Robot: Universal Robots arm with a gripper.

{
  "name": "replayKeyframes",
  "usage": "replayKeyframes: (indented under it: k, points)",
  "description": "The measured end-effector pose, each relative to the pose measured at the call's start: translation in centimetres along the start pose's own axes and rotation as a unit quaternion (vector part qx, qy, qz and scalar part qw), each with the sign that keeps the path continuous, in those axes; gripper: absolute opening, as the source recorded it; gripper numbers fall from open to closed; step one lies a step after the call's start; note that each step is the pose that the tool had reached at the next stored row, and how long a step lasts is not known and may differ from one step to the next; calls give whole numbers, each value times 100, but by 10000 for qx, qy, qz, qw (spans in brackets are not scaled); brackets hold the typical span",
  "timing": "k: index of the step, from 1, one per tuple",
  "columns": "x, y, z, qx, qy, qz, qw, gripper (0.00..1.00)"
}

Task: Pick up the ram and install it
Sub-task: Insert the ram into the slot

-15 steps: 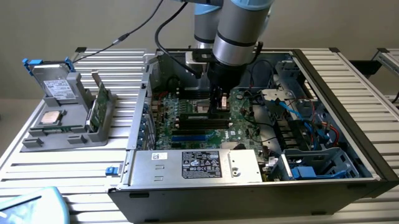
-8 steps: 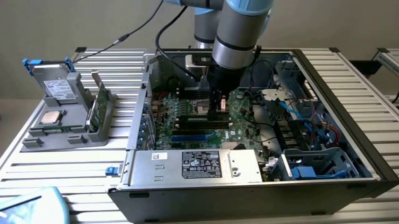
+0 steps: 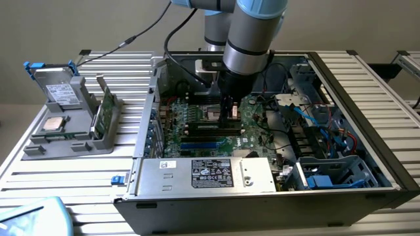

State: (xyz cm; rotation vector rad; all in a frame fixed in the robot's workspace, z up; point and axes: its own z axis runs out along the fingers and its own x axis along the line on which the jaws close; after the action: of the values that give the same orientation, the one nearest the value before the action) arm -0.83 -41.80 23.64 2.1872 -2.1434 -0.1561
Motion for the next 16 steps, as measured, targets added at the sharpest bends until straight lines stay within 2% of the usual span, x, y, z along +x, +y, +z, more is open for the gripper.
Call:
replayKeyframes:
  k: [4, 16]
  points:
    - [0, -3, 27, -1, 20, 2, 10000, 13]
    - [0, -6, 47, -2, 34, 4, 10000, 13]
